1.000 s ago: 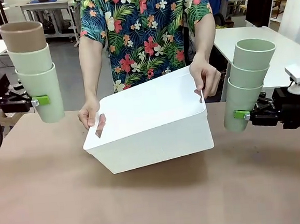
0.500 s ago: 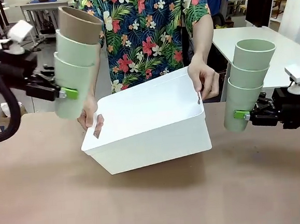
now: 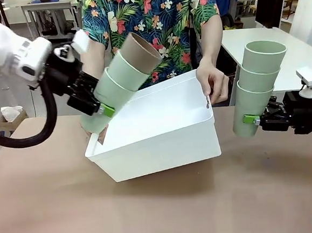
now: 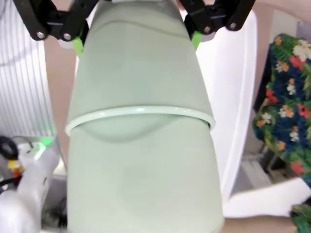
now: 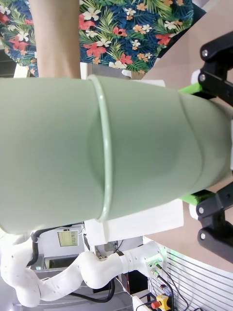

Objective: Stack the cups and store them in the basket.
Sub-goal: Place the stack of Reusable plastic cups into the Pantry Basket.

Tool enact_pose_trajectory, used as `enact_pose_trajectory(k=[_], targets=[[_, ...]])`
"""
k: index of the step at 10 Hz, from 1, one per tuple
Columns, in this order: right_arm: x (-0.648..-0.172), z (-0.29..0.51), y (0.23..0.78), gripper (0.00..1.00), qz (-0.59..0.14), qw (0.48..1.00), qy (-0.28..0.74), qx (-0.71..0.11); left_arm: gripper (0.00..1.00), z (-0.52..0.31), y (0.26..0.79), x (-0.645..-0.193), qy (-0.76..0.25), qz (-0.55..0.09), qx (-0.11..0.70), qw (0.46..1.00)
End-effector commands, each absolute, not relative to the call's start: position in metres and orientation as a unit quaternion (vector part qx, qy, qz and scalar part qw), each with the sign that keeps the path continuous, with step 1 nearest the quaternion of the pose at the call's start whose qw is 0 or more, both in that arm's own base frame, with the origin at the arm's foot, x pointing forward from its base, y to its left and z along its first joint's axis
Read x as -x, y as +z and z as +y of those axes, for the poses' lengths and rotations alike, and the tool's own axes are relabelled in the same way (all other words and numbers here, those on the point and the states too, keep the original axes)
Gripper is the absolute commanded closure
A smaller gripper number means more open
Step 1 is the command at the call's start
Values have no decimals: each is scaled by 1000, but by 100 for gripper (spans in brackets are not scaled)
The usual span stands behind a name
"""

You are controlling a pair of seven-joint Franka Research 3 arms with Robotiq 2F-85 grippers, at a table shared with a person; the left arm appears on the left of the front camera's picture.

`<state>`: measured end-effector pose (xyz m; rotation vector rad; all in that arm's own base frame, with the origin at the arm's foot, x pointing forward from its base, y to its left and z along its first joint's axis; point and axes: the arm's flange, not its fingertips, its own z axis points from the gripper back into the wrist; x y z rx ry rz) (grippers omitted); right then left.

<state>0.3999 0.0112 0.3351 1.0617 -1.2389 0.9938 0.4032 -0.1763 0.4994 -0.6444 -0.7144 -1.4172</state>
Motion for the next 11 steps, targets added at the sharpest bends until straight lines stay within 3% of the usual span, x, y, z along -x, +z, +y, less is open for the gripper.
enact_pose_trajectory(k=[1,11], targets=[[-402,11,340,15,-533,574,427,-451,14,-196,508,-414,-632,-292,256,671],[-402,11,340,15,-533,574,427,-451,14,-270,441,-445,-638,-199,190,720]])
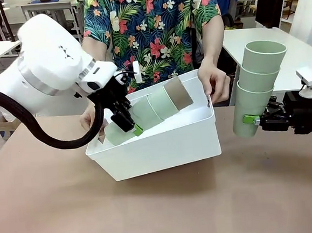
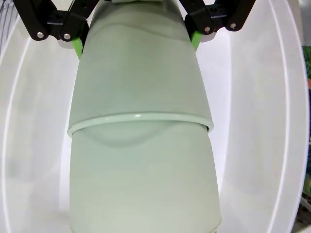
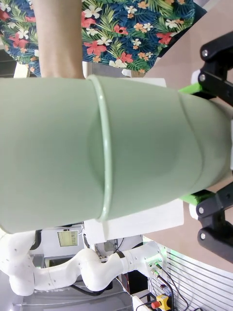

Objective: Stack the cups and store them in the basket.
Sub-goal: Place the stack of Reusable plastic cups into the Pantry Basket.

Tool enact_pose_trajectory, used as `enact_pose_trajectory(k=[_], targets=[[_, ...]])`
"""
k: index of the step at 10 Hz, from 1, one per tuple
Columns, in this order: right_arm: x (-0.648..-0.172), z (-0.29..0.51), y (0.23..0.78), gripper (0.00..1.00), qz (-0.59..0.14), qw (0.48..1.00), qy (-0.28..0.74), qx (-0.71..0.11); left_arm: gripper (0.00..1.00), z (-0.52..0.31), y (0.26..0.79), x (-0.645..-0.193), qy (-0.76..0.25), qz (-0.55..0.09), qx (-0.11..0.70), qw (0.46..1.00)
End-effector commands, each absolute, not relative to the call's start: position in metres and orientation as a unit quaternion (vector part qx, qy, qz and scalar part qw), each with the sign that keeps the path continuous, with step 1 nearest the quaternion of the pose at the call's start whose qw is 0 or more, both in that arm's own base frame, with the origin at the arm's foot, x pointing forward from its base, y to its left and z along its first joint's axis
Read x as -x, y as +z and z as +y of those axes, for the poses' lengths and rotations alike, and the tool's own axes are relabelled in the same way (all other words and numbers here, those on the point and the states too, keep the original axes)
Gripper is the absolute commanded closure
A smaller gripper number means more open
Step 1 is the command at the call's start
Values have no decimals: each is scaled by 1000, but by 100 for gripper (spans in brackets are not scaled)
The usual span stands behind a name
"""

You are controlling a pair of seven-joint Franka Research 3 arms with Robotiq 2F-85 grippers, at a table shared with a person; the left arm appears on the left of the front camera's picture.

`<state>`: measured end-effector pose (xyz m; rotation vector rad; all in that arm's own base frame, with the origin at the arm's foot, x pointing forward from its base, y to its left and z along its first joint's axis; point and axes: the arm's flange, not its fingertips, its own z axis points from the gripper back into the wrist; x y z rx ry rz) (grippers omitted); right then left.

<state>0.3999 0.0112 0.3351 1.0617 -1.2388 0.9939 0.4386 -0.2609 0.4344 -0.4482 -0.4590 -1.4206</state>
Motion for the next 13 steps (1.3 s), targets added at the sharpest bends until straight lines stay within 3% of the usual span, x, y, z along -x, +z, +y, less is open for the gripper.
enact_pose_trajectory(k=[1,6,10,11,13], targets=[[-402,11,340,15,-533,574,427,-451,14,-276,432,-444,-643,-186,180,721],[-402,11,340,15,-533,574,427,-451,14,-301,399,-441,-660,-144,149,722],[-402,11,340,15,-533,574,427,-451,14,-304,395,-445,-665,-153,137,718],[-402,11,340,15,-533,574,427,-451,0,-304,397,-444,-675,-152,142,708],[-402,11,340,15,-533,574,427,-451,0,-300,403,-445,-687,-148,151,695]])
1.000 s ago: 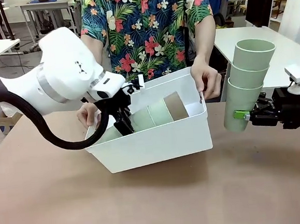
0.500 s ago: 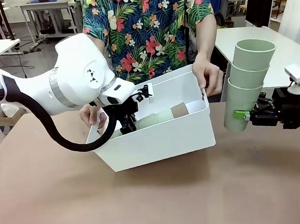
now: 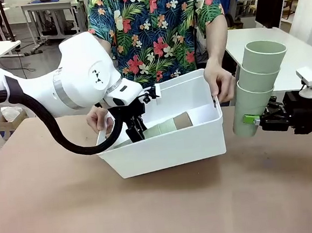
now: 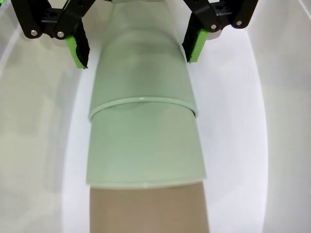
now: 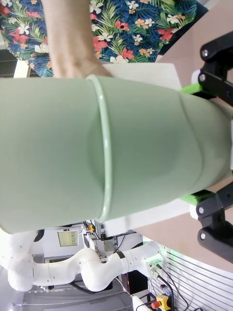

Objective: Stack the cups and store them in the basket.
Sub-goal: Place the stack of Reusable plastic cups into the Pantry Basket.

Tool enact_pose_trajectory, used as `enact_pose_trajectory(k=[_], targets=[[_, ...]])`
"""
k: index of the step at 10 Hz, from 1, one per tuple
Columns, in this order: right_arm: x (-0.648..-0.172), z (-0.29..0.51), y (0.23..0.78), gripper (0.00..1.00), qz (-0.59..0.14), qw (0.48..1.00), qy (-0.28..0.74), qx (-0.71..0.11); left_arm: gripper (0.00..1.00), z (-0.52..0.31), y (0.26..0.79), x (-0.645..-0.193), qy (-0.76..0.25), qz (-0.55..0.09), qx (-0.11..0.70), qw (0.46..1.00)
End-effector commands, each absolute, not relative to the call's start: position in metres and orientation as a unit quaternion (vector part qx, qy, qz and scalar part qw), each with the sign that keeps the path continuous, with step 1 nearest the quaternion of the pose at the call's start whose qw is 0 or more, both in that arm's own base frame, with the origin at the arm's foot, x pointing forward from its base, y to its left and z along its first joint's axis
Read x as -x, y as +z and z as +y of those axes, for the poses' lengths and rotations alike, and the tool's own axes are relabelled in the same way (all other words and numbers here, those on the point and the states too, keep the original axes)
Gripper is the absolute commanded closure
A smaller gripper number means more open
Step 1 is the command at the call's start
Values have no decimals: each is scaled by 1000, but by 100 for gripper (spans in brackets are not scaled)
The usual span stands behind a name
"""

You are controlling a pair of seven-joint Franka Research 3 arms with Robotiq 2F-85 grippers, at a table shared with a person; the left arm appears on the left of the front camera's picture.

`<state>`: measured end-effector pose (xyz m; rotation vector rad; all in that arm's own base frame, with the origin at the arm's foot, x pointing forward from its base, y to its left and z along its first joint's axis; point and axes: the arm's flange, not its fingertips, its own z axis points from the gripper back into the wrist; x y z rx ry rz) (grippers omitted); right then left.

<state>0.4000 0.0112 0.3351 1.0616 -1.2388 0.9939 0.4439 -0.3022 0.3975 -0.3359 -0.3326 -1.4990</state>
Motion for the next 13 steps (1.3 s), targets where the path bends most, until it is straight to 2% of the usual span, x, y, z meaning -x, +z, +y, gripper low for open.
enact_pose_trajectory(k=[1,6,9,11,13], targets=[[-402,11,340,15,-533,574,427,-451,0,-296,409,-446,-688,-150,157,692],[-402,11,340,15,-533,574,427,-451,0,-241,494,-431,-690,-194,233,658],[-402,11,340,15,-533,574,427,-451,0,-150,564,-412,-675,-284,308,607],[-402,11,340,15,-533,574,427,-451,0,-76,583,-406,-661,-347,335,576],[-402,11,340,15,-533,574,427,-451,0,1,569,-411,-654,-393,359,537]])
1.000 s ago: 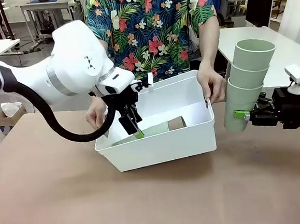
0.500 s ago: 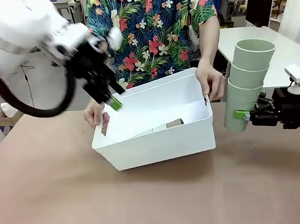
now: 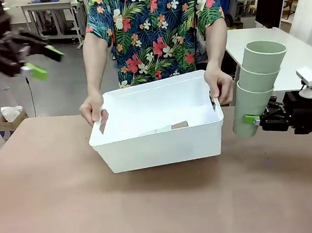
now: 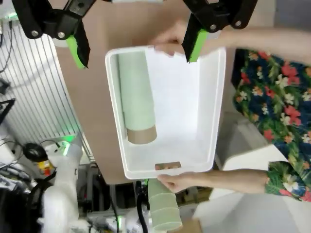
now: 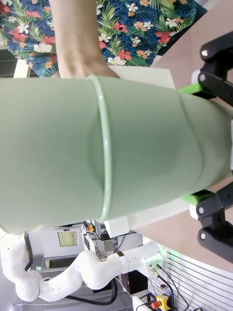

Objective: Stack the cups and store them in the basket.
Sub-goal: Place the stack of Reusable plastic cups into the Pantry Basket.

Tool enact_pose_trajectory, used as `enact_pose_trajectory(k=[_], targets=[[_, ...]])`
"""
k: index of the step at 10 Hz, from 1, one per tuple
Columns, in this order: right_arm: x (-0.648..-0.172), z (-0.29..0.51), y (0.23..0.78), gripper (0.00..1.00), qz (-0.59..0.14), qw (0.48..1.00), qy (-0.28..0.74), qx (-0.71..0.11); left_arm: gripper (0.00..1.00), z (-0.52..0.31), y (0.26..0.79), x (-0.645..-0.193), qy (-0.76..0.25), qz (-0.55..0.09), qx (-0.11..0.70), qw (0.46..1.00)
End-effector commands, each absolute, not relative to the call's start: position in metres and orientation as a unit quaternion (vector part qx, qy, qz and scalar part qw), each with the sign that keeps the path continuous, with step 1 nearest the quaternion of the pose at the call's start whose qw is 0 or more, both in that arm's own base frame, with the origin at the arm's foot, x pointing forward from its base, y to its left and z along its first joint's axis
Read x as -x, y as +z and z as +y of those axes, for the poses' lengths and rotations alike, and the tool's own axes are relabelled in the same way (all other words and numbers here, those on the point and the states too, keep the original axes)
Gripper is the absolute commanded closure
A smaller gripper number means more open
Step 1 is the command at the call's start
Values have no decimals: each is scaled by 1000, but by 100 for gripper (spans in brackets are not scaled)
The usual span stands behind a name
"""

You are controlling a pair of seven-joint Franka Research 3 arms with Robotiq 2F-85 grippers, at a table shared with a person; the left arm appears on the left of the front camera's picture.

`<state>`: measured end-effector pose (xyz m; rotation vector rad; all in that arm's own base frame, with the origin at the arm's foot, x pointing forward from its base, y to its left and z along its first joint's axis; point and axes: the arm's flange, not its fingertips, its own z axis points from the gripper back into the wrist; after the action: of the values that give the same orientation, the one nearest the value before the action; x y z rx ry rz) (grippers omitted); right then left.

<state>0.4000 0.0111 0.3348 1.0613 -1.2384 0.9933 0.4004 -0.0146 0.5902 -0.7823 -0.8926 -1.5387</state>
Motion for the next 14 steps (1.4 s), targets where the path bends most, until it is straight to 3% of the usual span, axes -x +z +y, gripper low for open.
enact_pose_trajectory(k=[1,5,6,14], targets=[[-402,11,340,15,-533,574,427,-451,0,32,557,-412,-650,-403,368,529],[-402,11,340,15,-533,574,427,-451,0,128,523,-409,-605,-476,395,502],[-402,11,340,15,-533,574,427,-451,0,106,524,-399,-631,-430,376,524],[-402,11,340,15,-533,574,427,-451,0,106,524,-399,-631,-430,376,524]])
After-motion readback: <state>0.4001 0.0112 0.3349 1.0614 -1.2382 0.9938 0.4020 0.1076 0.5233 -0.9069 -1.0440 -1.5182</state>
